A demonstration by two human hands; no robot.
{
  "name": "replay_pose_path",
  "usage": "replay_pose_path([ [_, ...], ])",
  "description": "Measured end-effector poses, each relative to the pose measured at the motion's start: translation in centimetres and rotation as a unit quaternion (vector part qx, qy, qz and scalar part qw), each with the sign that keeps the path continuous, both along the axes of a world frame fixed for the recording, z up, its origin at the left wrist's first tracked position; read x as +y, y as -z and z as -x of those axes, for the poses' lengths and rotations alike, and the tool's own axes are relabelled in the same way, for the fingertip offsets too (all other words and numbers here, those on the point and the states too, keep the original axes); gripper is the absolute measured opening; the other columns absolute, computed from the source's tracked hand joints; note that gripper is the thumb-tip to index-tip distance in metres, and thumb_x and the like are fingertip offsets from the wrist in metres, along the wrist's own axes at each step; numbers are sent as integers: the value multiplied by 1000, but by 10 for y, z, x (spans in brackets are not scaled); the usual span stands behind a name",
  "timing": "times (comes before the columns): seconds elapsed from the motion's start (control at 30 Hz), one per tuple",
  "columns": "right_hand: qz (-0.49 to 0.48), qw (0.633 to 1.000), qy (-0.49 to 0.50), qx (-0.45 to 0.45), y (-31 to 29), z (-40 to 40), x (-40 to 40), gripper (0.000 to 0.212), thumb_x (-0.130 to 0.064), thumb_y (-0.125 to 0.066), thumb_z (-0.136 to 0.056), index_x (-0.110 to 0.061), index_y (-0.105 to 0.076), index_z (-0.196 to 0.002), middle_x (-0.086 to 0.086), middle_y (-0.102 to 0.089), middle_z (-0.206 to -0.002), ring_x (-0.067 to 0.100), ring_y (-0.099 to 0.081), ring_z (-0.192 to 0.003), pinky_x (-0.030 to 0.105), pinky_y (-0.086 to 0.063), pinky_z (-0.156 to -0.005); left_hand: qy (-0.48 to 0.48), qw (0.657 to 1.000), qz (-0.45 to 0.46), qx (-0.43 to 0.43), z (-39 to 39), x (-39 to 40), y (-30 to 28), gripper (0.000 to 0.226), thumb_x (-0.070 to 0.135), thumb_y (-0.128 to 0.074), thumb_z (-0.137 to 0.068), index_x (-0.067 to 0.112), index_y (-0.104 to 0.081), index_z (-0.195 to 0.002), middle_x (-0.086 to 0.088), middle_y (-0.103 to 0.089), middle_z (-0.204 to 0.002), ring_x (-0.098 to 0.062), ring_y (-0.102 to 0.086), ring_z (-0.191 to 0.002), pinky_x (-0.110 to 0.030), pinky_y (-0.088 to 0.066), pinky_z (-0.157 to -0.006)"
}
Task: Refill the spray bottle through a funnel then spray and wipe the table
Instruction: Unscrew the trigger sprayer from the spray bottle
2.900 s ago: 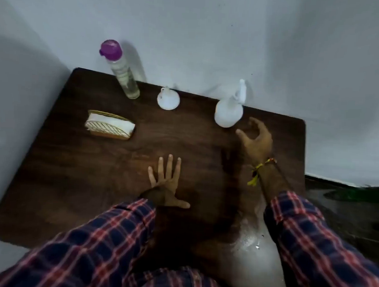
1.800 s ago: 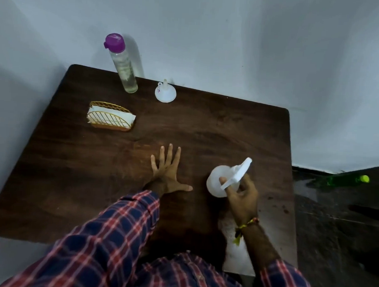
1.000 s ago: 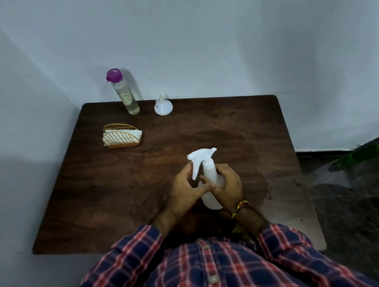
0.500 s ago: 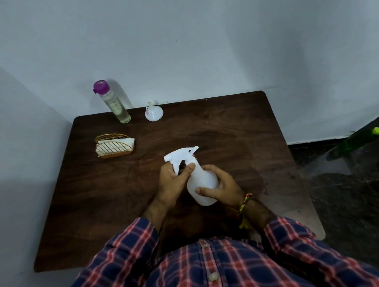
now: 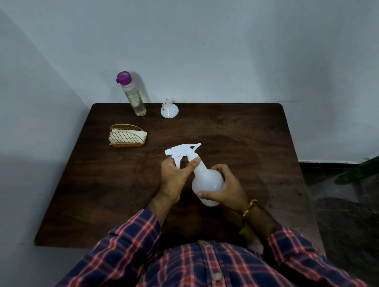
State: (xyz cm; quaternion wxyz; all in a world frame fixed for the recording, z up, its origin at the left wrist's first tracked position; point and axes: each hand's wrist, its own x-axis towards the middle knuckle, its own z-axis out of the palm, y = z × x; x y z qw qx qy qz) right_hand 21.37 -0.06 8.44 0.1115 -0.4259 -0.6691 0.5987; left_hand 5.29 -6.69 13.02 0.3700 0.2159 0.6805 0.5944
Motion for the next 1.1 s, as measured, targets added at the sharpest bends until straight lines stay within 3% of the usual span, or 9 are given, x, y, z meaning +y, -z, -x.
replay_pose_path([
  [0.07,-85,996,22,-34,6,8,-11,103,-68,-90,-37,-37,-41,-123,-13,-51,-122,11,-55,-112,35,-55,-89,-46,999,-8,-15,-3,2,0,28,12,-83,-76,11,-71,-100,0,-76,-95,-14,-73,-91,-25,-58,-73],
  [0.13,-64,998,-19,-21,13,9,-13,107,-71,-88,-38,-42,-37,-128,-13,-48,-128,12,-53,-116,40,-55,-94,-22,1000,-8,-19,2,-3,-4,31,11,-83,-76,9,-70,-104,-2,-76,-99,-17,-73,-94,-28,-59,-77],
  [0.3,33,997,-71,18,7,-5,-6,93,-49,-92,-50,-40,-44,-129,-9,-54,-127,14,-59,-113,43,-58,-90,149,988,-26,-28,22,-18,2,33,5,-71,-86,7,-67,-118,-7,-73,-116,-21,-67,-113,-41,-53,-98],
  [0.47,-136,990,3,-39,9,7,-24,93,-58,-86,-54,-40,-42,-134,-10,-49,-124,10,-53,-110,40,-53,-94,-45,999,12,24,-6,-5,-9,35,11,-89,-68,20,-67,-94,5,-75,-86,-10,-72,-84,-23,-57,-70],
  [0.53,-134,990,-4,-36,11,6,-24,93,-58,-87,-55,-38,-42,-135,-11,-49,-122,9,-53,-109,40,-52,-95,-31,999,1,23,-8,-4,-6,26,11,-86,-74,20,-69,-91,8,-76,-83,-11,-73,-82,-20,-55,-65],
  [0.67,-126,992,3,-28,13,-4,-20,93,-60,-86,-52,-39,-43,-132,-11,-49,-125,10,-53,-112,42,-54,-93,65,997,-1,40,-2,-11,0,24,12,-79,-82,12,-72,-105,0,-77,-96,-19,-73,-95,-34,-60,-80],
  [0.8,-154,987,-6,-41,12,1,-26,92,-59,-85,-54,-41,-40,-132,-12,-47,-126,9,-51,-112,40,-52,-95,-30,999,-21,9,-12,-7,-8,40,5,-89,-65,22,-67,-94,14,-75,-81,-1,-72,-81,-13,-53,-63],
  [1.0,-148,988,-5,-41,10,-4,-18,95,-62,-84,-49,-39,-42,-131,-11,-47,-125,10,-51,-113,41,-53,-94,78,996,0,43,1,-18,-3,24,6,-75,-85,12,-71,-108,0,-76,-102,-15,-72,-99,-43,-58,-90],
  [1.1,-151,987,-22,-48,10,-4,-19,94,-61,-85,-51,-39,-41,-131,-12,-46,-125,11,-50,-113,42,-53,-94,36,999,2,31,-4,-19,-3,44,12,-84,-75,11,-68,-115,-2,-75,-108,-16,-71,-101,-42,-59,-89],
])
